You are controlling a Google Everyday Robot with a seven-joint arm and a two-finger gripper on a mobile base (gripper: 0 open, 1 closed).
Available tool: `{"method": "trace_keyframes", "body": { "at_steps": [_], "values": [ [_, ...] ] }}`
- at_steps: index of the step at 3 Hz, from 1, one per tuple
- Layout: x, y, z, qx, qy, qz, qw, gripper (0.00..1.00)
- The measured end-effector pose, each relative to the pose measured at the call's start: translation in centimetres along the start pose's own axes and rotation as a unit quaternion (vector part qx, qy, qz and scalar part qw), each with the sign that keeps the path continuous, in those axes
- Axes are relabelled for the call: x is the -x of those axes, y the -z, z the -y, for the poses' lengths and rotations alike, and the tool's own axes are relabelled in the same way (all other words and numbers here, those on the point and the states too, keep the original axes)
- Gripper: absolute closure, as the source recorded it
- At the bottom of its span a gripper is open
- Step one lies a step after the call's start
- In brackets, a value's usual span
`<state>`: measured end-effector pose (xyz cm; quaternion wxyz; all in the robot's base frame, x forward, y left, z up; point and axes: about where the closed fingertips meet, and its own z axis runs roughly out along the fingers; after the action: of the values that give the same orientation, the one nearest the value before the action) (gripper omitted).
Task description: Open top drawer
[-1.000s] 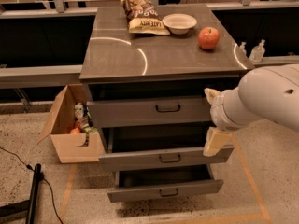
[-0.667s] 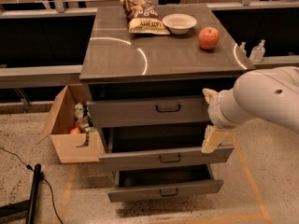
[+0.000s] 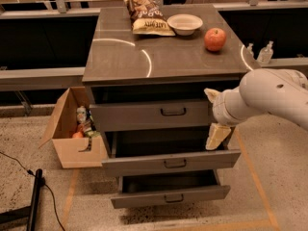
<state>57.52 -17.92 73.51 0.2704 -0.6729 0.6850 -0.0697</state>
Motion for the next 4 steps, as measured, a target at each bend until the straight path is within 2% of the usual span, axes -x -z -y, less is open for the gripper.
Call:
{"method": "trace_keyframes", "body": {
  "at_steps": [2, 3, 4],
  "values": [
    [-0.1, -3.5, 2.8, 0.008, 0.036, 0.035, 0.9987, 0.0],
    [-0.2, -5.1, 2.8, 0.022, 0.045, 0.034, 0.9982, 0.0],
    [-0.3, -6.0, 2.8, 0.027, 0.054, 0.023, 0.9979, 0.0]
  ]
}}
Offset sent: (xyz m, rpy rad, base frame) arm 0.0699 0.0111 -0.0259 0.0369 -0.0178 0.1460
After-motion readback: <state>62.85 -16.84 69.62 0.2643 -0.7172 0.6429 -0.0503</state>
